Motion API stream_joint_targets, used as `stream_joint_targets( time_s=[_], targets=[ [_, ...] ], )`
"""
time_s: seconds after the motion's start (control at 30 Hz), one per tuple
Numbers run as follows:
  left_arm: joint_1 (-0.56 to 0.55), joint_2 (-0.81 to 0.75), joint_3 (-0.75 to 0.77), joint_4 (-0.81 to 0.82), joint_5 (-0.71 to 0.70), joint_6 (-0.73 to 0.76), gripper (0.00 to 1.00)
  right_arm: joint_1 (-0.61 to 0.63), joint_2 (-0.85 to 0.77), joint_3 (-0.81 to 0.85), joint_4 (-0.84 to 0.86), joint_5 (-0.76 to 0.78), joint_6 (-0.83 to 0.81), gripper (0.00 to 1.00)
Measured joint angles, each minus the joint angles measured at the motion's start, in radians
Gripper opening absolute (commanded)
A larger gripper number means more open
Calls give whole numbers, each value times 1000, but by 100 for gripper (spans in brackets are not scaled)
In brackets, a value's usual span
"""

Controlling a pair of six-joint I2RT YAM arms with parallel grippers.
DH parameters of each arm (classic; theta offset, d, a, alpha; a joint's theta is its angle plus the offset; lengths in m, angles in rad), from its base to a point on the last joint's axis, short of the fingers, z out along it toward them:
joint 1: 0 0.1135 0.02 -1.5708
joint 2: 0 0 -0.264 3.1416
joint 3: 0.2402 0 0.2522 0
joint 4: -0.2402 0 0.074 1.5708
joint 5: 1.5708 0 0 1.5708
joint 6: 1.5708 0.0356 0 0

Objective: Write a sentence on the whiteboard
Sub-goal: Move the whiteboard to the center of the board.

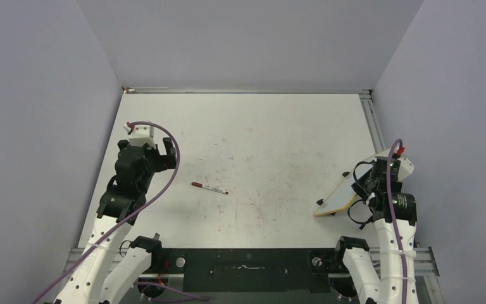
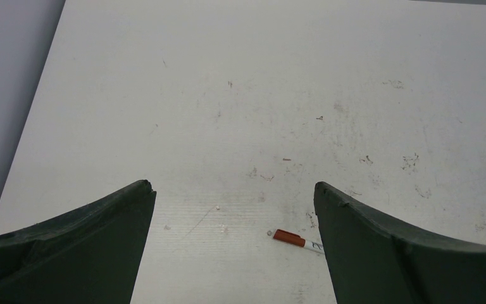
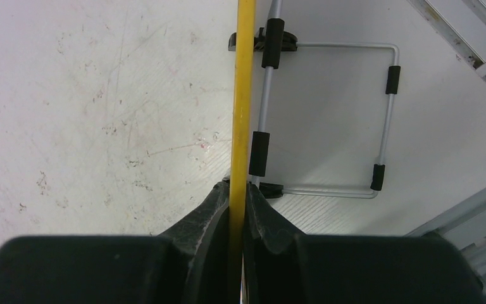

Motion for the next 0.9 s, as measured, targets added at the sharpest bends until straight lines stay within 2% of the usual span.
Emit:
stream_joint_targets(
  time_s=[0.2,0.53,0.9],
  targets=[
    [0,0,0,0,0,0,96,-2,-1,-17,41,-73,-58,5],
    [0,0,0,0,0,0,96,-5,-17,-76,138,-286,-140,5],
    [0,0,0,-1,0,0,96,56,47,-83,227,-385,-230,5]
  ],
)
